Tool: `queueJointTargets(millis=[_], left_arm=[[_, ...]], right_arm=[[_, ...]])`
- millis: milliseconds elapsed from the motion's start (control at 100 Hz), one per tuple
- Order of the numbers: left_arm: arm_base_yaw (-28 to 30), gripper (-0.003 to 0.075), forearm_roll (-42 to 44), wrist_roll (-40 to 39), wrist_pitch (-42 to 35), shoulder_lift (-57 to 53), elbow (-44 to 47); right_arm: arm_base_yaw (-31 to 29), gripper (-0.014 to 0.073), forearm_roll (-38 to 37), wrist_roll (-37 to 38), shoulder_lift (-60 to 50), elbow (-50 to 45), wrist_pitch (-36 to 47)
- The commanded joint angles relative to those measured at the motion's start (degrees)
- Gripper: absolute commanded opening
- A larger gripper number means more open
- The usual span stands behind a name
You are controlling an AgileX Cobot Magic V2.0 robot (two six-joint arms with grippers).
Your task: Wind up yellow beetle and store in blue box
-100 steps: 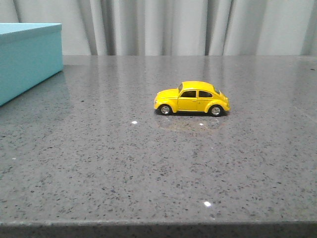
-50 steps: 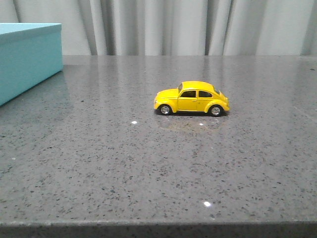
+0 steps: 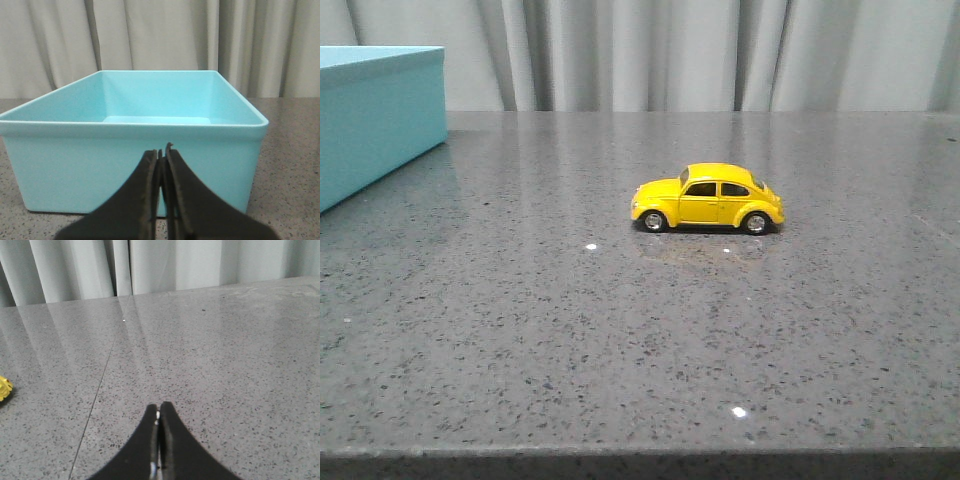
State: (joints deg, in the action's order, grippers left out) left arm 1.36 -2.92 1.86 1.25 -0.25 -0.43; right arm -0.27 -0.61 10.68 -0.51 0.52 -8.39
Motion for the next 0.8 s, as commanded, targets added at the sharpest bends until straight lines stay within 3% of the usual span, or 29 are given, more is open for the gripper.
queueJointTargets(millis=[0, 530, 660, 790], left_arm=[[-0.43, -0.0020, -0.92, -0.50, -2.13, -1.20, -2.18], [-0.43, -0.0010, -0.92, -0.50, 3.29, 7.23, -13.23], [-0.43, 0.0111, -0.92, -0.50, 3.77, 9.94, -15.67], [-0.43, 0.0288, -0.92, -0.50, 4.00, 12.69, -18.12]], right_arm=[[-0.28, -0.0067, 0.61, 0.08, 0.72, 3.39, 2.44], [-0.28, -0.0064, 0.61, 0.03, 12.09, 17.67, -11.32], [-0.28, -0.0030, 0.61, 0.03, 14.06, 20.24, -13.00], [-0.26, 0.0136, 0.61, 0.03, 15.70, 22.56, -14.19]])
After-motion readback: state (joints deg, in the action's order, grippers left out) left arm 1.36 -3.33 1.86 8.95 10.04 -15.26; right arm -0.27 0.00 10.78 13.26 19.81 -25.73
